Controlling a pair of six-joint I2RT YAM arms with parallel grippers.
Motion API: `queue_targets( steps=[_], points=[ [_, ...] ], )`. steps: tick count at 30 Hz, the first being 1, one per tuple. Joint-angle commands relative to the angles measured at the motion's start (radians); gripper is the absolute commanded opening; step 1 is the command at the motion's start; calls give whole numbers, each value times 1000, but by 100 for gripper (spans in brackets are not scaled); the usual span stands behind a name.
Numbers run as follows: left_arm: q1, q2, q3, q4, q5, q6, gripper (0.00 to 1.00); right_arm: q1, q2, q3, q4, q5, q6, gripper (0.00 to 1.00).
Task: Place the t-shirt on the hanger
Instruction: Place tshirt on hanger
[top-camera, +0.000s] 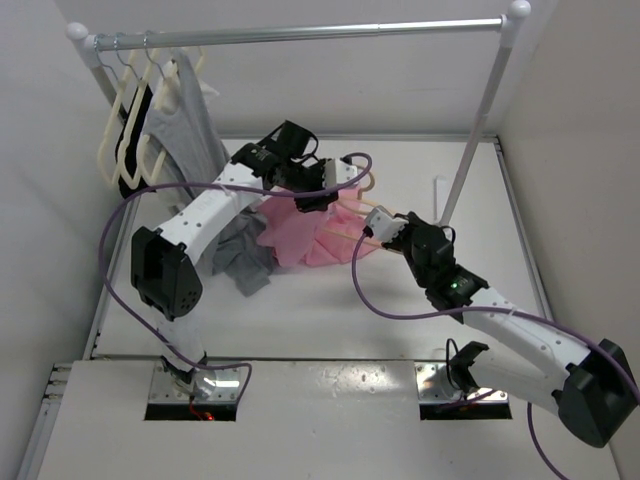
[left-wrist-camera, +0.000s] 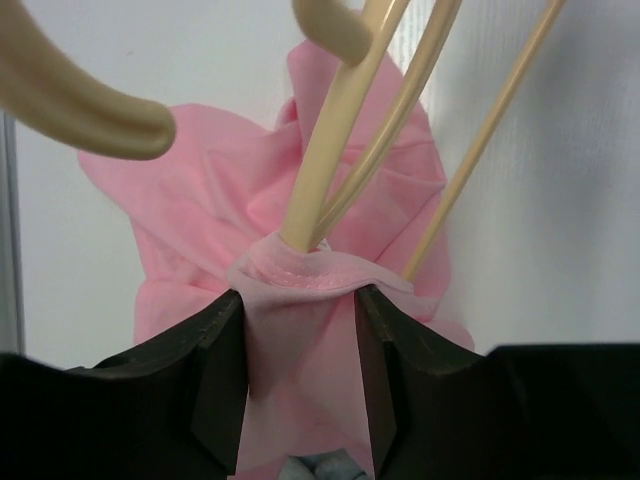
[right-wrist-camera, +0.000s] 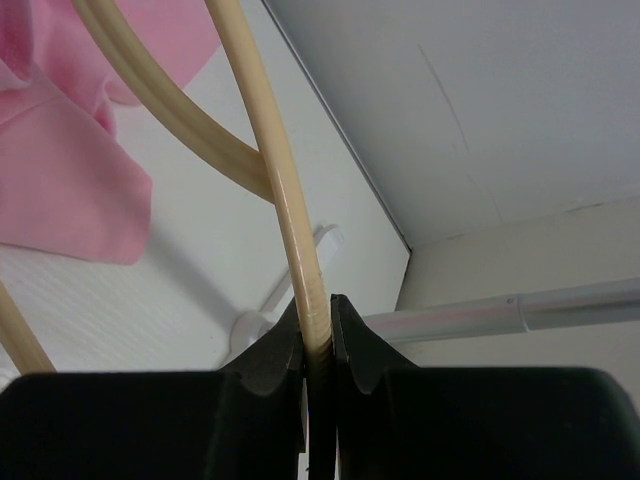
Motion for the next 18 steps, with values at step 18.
queue_targets(
  steps=[18],
  points=[
    [82, 86, -25, -64, 392, 12, 61, 9, -39, 4, 192, 15, 69, 0]
  ],
)
